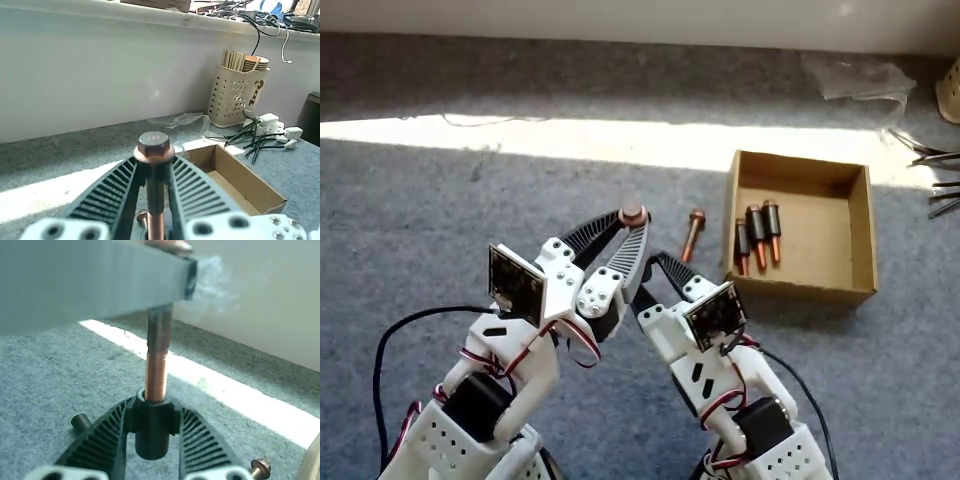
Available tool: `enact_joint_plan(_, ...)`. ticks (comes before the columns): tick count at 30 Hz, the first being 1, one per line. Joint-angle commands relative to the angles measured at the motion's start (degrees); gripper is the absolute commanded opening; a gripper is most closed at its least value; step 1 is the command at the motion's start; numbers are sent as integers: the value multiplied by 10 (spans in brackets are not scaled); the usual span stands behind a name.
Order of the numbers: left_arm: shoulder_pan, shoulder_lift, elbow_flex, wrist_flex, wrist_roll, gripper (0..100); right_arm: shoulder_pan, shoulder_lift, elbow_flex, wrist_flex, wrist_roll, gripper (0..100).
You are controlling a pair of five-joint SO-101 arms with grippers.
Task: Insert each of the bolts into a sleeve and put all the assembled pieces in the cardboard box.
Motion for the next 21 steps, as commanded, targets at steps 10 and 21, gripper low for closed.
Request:
enact_joint_plan(10,-25,-8,62,-13,-8,18,5,-2,63,-10,5,4)
enact_joint_plan(21,-34,-9,60,-13,-12,22,5,-2,63,-10,5,4)
